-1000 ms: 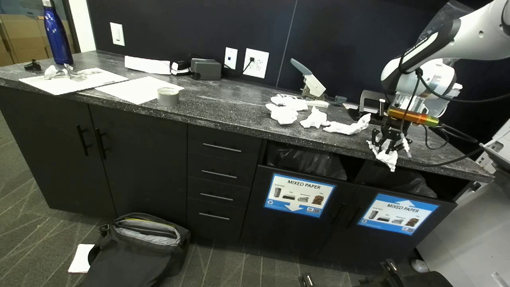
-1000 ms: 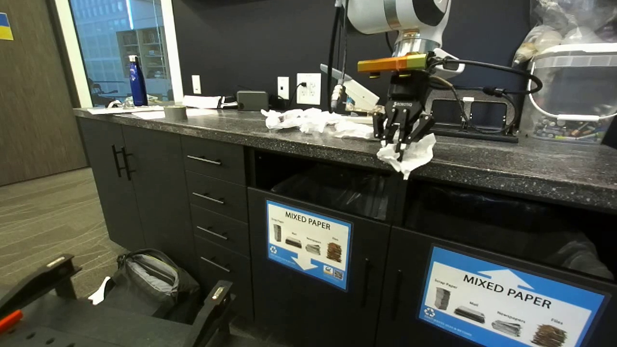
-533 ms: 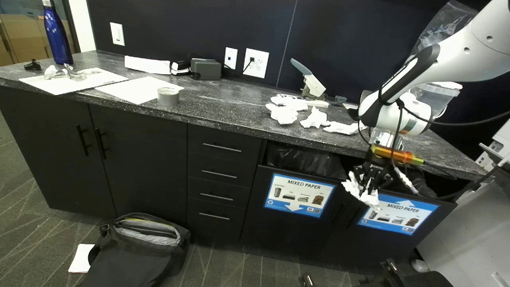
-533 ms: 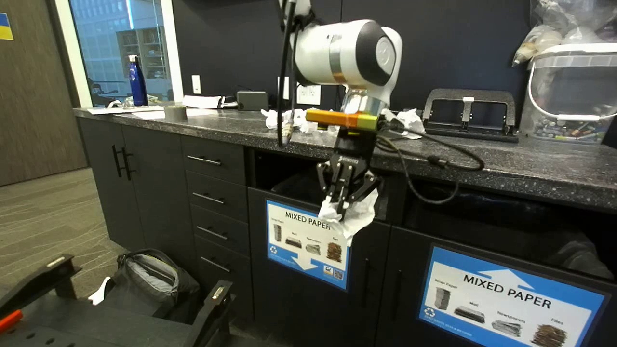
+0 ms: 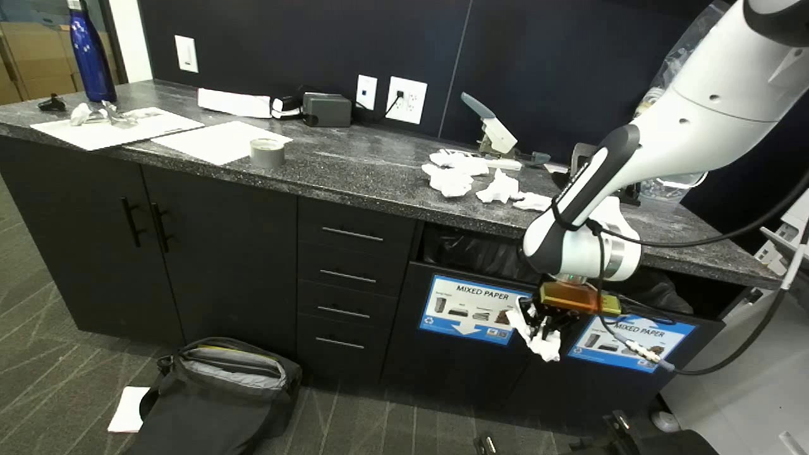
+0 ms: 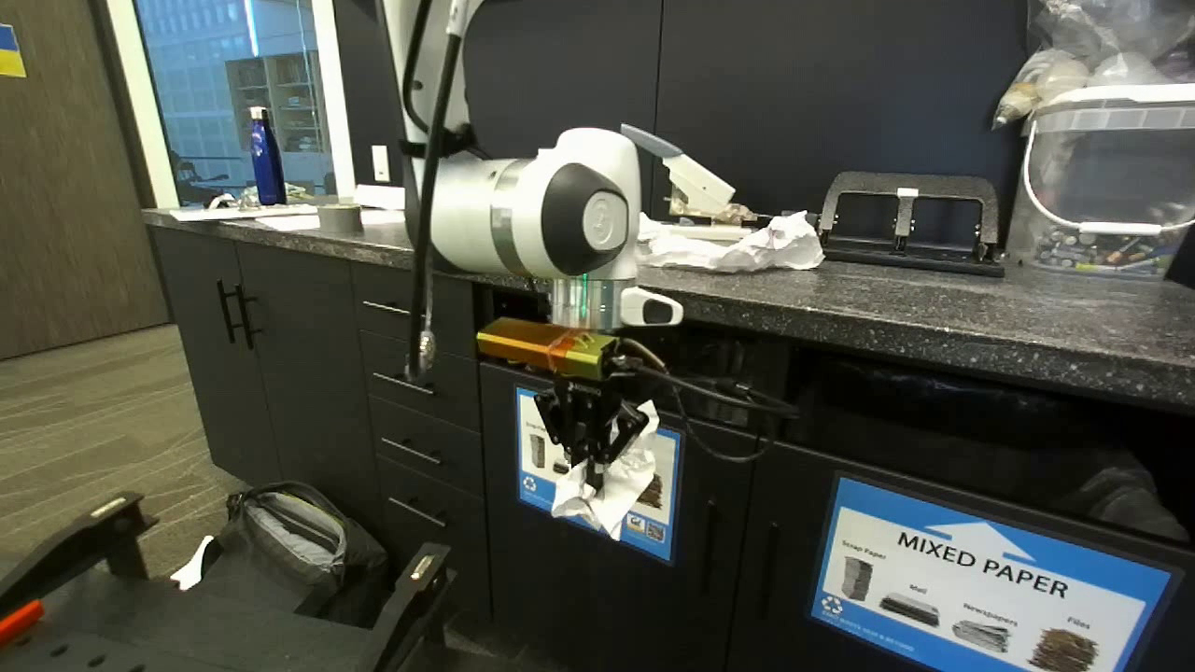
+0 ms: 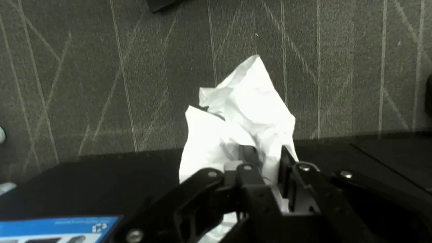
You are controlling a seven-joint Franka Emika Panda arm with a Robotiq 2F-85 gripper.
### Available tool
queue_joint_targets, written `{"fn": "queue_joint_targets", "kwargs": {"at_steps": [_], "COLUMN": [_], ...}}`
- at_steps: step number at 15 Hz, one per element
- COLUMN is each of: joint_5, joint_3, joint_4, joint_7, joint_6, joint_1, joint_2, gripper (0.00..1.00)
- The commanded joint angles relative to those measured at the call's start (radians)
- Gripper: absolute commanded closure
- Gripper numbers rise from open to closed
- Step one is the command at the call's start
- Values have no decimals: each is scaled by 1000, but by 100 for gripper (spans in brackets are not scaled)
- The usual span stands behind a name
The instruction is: Pick the papers on the counter and put them in the recycle bin
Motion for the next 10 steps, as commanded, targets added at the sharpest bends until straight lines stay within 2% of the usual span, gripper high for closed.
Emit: {"fn": "queue_joint_targets", "kwargs": {"at_steps": [1, 3, 5, 8, 10], "joint_5": [-22, 5, 56, 162, 223], "joint_3": [-65, -106, -123, -118, -98], "joint_4": [-48, -53, -55, -14, 15], "joint_7": [87, 106, 107, 81, 70], "joint_6": [273, 430, 585, 773, 879], "joint_1": [124, 197, 241, 272, 269], "joint_2": [56, 106, 155, 227, 258], "gripper": [81, 82, 82, 82, 85]}}
